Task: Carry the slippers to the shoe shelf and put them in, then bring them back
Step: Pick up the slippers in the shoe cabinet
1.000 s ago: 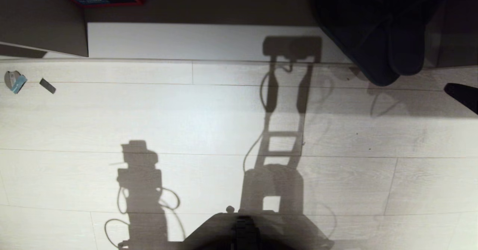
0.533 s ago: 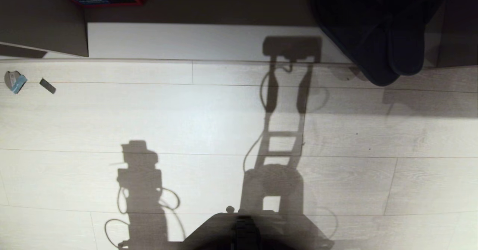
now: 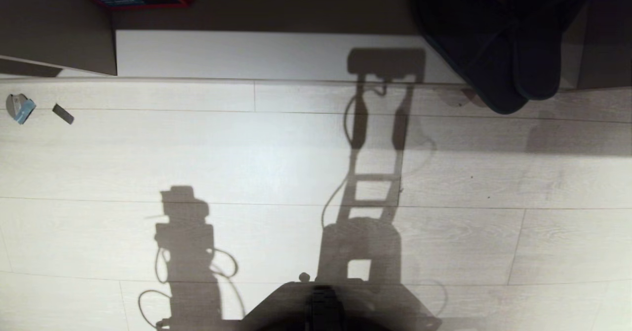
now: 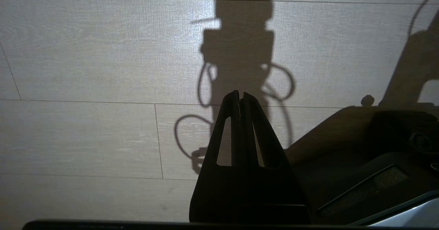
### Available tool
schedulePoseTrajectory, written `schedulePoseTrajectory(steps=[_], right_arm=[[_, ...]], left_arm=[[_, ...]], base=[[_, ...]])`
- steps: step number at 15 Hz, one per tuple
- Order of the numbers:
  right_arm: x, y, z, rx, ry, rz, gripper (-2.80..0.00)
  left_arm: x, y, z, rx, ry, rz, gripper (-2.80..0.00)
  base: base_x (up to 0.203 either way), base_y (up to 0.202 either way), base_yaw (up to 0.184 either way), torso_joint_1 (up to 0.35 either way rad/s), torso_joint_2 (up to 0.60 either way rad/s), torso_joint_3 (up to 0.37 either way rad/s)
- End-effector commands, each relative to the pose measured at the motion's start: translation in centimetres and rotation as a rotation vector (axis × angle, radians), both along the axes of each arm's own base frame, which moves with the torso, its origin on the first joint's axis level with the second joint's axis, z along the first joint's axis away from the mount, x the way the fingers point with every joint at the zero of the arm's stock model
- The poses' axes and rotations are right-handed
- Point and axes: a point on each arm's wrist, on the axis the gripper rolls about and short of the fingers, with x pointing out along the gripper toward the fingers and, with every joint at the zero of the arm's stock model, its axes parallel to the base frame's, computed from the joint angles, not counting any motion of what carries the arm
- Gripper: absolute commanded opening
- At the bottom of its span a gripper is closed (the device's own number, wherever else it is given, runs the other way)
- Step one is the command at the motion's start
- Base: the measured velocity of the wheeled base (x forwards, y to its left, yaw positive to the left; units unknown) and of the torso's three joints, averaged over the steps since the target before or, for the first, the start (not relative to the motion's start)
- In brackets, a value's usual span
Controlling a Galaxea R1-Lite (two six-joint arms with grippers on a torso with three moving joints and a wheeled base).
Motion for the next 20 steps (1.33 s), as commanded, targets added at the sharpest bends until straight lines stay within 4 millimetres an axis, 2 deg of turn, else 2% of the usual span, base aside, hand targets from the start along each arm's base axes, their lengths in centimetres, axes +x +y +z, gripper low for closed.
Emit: schedulePoseTrajectory(steps=[1,3,7,9,12,16,20], right_arm=[[-1.3,0.0,-1.8,0.008,-0.037,-0.025,-2.8],[-1.7,0.1,-3.7,0.02,-0.037,-0.03,-2.8],[-0.4,0.2,-11.7,0.001,0.104,-0.04,-2.8],[0.1,0.2,-14.2,-0.015,0.203,-0.058,-2.8],[0.2,0.2,-15.7,-0.044,0.346,-0.078,-2.8],[0.2,0.2,-15.8,-0.01,0.351,-0.072,-2.8],[0.2,0.2,-15.8,-0.009,0.351,-0.072,-2.8]], left_arm=[[0.0,0.0,0.0,-0.001,0.0,0.0,-2.8],[0.0,0.0,0.0,-0.001,0.0,0.0,-2.8],[0.0,0.0,0.0,-0.001,0.0,0.0,-2.8],[0.0,0.0,0.0,-0.001,0.0,0.0,-2.8],[0.0,0.0,0.0,-0.001,0.0,0.0,-2.8],[0.0,0.0,0.0,0.001,0.0,0.0,-2.8],[0.0,0.0,0.0,0.001,0.0,0.0,-2.8]], base=[[0.0,0.0,0.0,0.0,0.0,0.0],[0.0,0.0,0.0,0.0,0.0,0.0],[0.0,0.0,0.0,0.0,0.0,0.0],[0.0,0.0,0.0,0.0,0.0,0.0],[0.0,0.0,0.0,0.0,0.0,0.0],[0.0,0.0,0.0,-0.001,0.0,0.015],[0.0,0.0,0.0,0.001,0.0,0.178]])
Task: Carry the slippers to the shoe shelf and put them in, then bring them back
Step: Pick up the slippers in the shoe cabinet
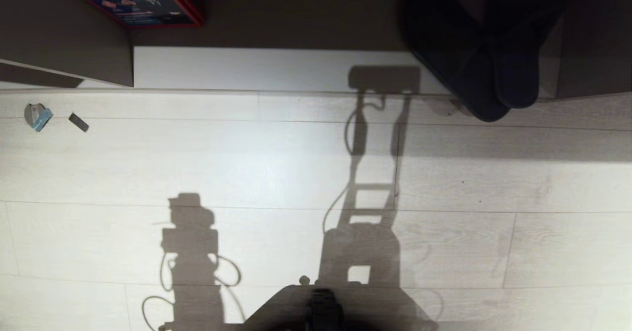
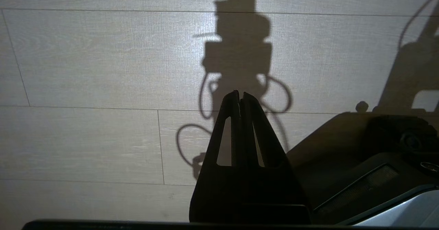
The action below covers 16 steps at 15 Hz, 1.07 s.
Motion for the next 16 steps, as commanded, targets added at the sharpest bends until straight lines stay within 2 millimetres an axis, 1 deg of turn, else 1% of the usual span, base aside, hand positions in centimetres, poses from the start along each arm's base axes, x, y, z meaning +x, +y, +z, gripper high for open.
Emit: schedulePoseTrajectory(steps=[1,16], right_arm=[[0.04,0.0,0.01,0.0,0.005,0.001,-2.8],[0.04,0.0,0.01,-0.005,0.005,0.001,-2.8]], left_arm=[[0.0,0.0,0.0,0.0,0.0,0.0,-2.8],[0.0,0.0,0.0,-0.002,0.0,0.0,-2.8]], base=[[0.0,0.0,0.0,0.006,0.0,0.203],[0.0,0.0,0.0,0.0,0.0,0.2]])
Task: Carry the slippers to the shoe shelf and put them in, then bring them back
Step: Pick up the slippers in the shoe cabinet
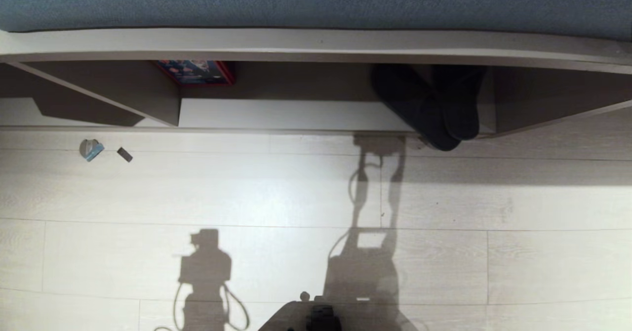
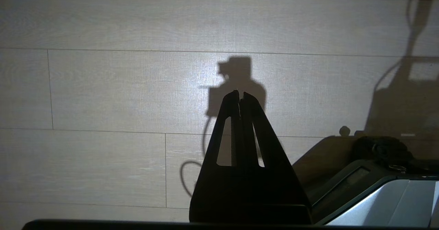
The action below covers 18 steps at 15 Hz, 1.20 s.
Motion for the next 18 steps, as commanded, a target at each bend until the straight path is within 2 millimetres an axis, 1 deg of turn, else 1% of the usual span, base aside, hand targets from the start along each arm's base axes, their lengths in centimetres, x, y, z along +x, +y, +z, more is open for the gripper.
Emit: schedulePoseTrajectory(steps=[1,18], right_arm=[[0.04,0.0,0.01,-0.001,0.004,0.001,-2.8],[0.04,0.0,0.01,0.0,0.004,0.001,-2.8]], left_arm=[[0.0,0.0,0.01,0.0,-0.001,0.0,-2.8],[0.0,0.0,0.01,-0.001,-0.001,0.001,-2.8]], base=[[0.0,0.0,0.0,0.0,0.01,0.197],[0.0,0.0,0.0,0.002,0.0,0.202]])
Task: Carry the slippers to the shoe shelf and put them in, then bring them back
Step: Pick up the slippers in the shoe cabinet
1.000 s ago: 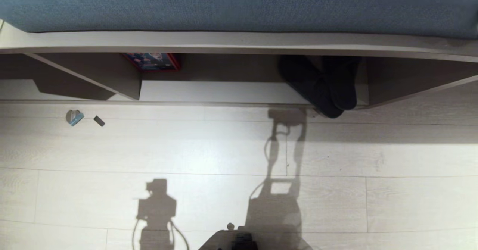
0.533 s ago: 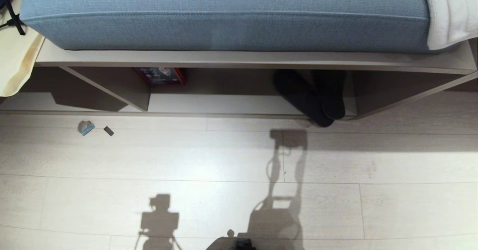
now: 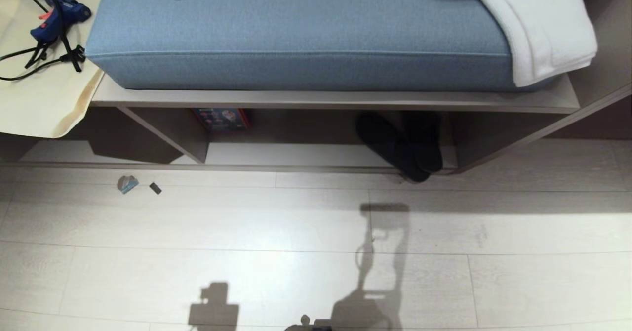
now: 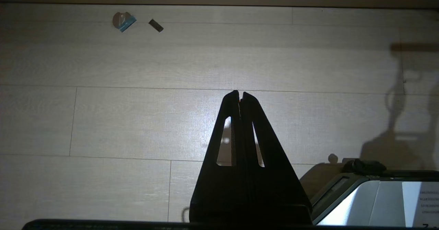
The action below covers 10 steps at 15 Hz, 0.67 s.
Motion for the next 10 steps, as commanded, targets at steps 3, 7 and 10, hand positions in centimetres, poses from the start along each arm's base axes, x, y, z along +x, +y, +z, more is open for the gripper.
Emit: schedulePoseTrajectory(steps=[3,7,10], right_arm=[[0.02,0.0,0.01,-0.001,0.002,0.001,-2.8],[0.02,0.0,0.0,0.001,0.003,0.0,-2.8],[0.02,0.0,0.0,0.001,0.003,0.0,-2.8]], left_arm=[[0.01,0.0,0.01,0.0,0.0,0.001,-2.8],[0.01,0.0,0.01,0.0,0.0,0.001,-2.8],[0.01,0.0,0.01,0.0,0.0,0.002,-2.8]], base=[[0.0,0.0,0.0,0.0,0.0,0.199],[0.0,0.0,0.0,0.005,0.0,0.201],[0.0,0.0,0.0,0.003,0.0,0.204]])
